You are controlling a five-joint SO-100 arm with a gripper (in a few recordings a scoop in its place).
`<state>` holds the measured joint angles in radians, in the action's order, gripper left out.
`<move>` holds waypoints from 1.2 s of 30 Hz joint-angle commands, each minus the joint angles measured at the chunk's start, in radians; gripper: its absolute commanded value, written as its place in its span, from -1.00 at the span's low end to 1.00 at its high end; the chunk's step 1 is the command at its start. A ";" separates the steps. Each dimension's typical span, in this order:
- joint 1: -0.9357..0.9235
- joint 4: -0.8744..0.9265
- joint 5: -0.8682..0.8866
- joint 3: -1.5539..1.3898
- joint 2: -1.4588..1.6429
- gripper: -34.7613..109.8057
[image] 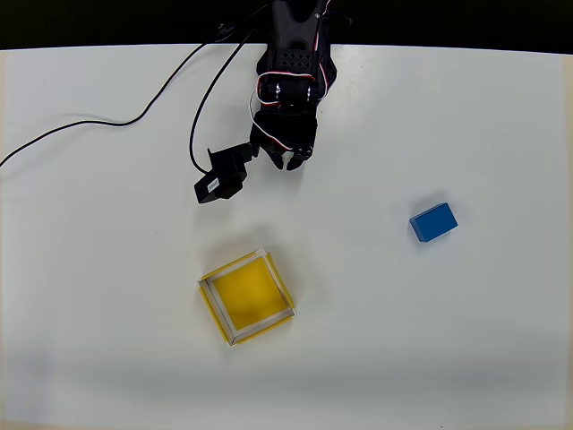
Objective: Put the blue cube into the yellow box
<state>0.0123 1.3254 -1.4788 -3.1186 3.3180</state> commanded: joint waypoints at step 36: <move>0.080 -0.469 0.268 0.727 -0.696 0.17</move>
<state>0.0445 0.8422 -1.2671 -2.7044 2.7136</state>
